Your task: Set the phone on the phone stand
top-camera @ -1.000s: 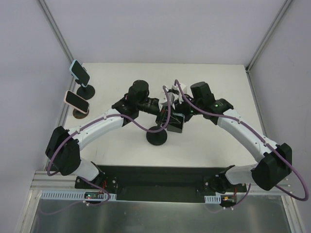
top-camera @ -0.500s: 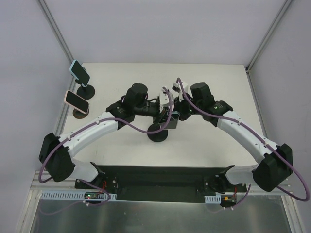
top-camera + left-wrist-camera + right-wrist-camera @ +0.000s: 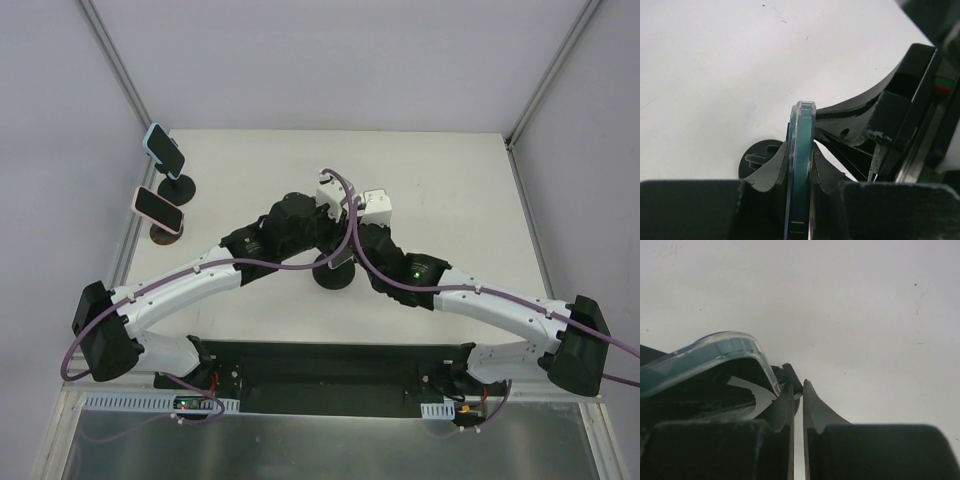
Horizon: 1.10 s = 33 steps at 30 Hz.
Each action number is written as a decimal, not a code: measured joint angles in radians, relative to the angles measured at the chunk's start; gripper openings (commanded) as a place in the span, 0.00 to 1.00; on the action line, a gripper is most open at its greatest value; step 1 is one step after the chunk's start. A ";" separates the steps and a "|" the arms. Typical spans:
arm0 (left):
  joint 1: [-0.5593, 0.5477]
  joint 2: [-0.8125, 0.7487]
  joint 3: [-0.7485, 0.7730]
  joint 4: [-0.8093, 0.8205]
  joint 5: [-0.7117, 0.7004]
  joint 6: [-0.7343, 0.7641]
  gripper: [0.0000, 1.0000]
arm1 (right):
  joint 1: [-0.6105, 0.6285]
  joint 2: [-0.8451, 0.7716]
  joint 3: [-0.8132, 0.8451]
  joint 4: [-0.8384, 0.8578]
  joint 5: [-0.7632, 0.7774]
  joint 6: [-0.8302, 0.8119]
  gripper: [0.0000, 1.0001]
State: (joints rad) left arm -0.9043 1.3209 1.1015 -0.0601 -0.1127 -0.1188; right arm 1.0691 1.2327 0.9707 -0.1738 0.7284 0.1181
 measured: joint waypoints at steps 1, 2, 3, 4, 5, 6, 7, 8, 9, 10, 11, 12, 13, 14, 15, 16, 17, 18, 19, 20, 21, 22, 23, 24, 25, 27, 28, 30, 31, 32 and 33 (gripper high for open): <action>0.000 0.005 0.000 0.011 0.005 -0.006 0.00 | 0.012 0.001 0.000 -0.008 0.040 0.009 0.00; 0.000 0.012 0.000 0.022 0.017 -0.016 0.00 | 0.021 0.002 0.000 -0.017 0.071 0.017 0.00; 0.000 0.017 0.000 0.033 0.023 -0.024 0.00 | 0.027 0.003 0.000 -0.024 0.095 0.025 0.00; 0.000 0.020 0.000 0.040 0.026 -0.028 0.00 | 0.031 0.003 0.000 -0.029 0.108 0.031 0.00; 0.000 0.021 -0.006 0.054 0.032 -0.032 0.00 | 0.035 0.003 0.002 -0.040 0.124 0.039 0.00; 0.000 0.016 -0.021 0.077 0.038 -0.038 0.00 | 0.040 0.003 0.002 -0.048 0.134 0.043 0.00; 0.000 0.007 -0.046 0.107 0.042 -0.042 0.00 | 0.045 0.003 0.002 -0.056 0.138 0.054 0.00; 0.000 -0.005 -0.071 0.137 0.047 -0.042 0.00 | 0.049 0.003 0.002 -0.060 0.139 0.060 0.00; 0.000 -0.016 -0.092 0.161 0.053 -0.042 0.00 | 0.055 0.002 0.002 -0.064 0.140 0.068 0.00; 0.000 -0.029 -0.120 0.193 0.059 -0.042 0.00 | 0.060 -0.002 0.002 -0.068 0.139 0.077 0.00; 0.000 -0.039 -0.141 0.220 0.064 -0.041 0.00 | 0.064 -0.008 0.001 -0.075 0.135 0.085 0.00; 0.001 -0.047 -0.158 0.242 0.075 -0.041 0.00 | 0.067 -0.014 0.001 -0.082 0.130 0.092 0.00; 0.001 -0.055 -0.175 0.263 0.087 -0.041 0.00 | 0.071 -0.023 0.000 -0.094 0.122 0.099 0.00; 0.001 -0.061 -0.189 0.282 0.098 -0.041 0.00 | 0.076 -0.031 -0.001 -0.108 0.115 0.106 0.01; 0.001 -0.067 -0.201 0.296 0.110 -0.041 0.00 | 0.081 -0.038 -0.001 -0.120 0.108 0.110 0.00; 0.002 -0.071 -0.210 0.308 0.122 -0.041 0.00 | 0.084 -0.043 -0.001 -0.130 0.103 0.114 0.05; 0.003 -0.076 -0.219 0.317 0.135 -0.040 0.00 | 0.086 -0.047 -0.001 -0.138 0.097 0.117 0.12; 0.003 -0.079 -0.225 0.325 0.143 -0.040 0.00 | 0.088 -0.052 -0.001 -0.145 0.088 0.118 0.25; 0.006 -0.082 -0.230 0.330 0.153 -0.038 0.00 | 0.088 -0.056 -0.001 -0.149 0.080 0.118 0.32; 0.009 -0.087 -0.236 0.335 0.166 -0.037 0.00 | 0.088 -0.063 -0.001 -0.154 0.072 0.116 0.37; 0.013 -0.092 -0.241 0.336 0.180 -0.034 0.00 | 0.088 -0.072 -0.002 -0.163 0.069 0.112 0.46; 0.016 -0.099 -0.245 0.336 0.193 -0.033 0.00 | 0.088 -0.085 -0.004 -0.171 0.063 0.107 0.50; 0.017 -0.104 -0.247 0.332 0.202 -0.031 0.00 | 0.088 -0.100 -0.009 -0.182 0.058 0.097 0.53; 0.017 -0.108 -0.247 0.327 0.211 -0.030 0.00 | 0.088 -0.121 -0.019 -0.186 0.048 0.085 0.59; 0.017 -0.111 -0.247 0.324 0.218 -0.029 0.00 | 0.088 -0.144 -0.027 -0.191 0.037 0.072 0.63; 0.018 -0.116 -0.250 0.324 0.216 -0.020 0.00 | 0.090 -0.195 -0.039 -0.193 -0.026 0.043 0.75; 0.025 -0.116 -0.250 0.338 0.201 -0.014 0.00 | 0.111 -0.222 -0.039 -0.180 -0.070 0.033 0.77; 0.062 -0.107 -0.251 0.362 0.182 -0.004 0.00 | 0.172 -0.296 -0.039 -0.136 -0.170 -0.009 0.81; 0.073 -0.109 -0.252 0.360 0.182 0.002 0.00 | 0.183 -0.332 -0.042 -0.116 -0.216 -0.035 0.82; 0.084 -0.112 -0.256 0.359 0.182 0.013 0.00 | 0.174 -0.367 -0.050 -0.097 -0.256 -0.057 0.83; 0.090 -0.114 -0.258 0.358 0.185 0.024 0.00 | 0.145 -0.394 -0.061 -0.087 -0.306 -0.076 0.86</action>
State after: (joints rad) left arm -0.8146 1.2064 0.8436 0.2981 0.0723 -0.0952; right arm 1.2144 0.8391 0.9100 -0.2607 0.4221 0.0418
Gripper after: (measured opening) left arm 0.118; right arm 0.810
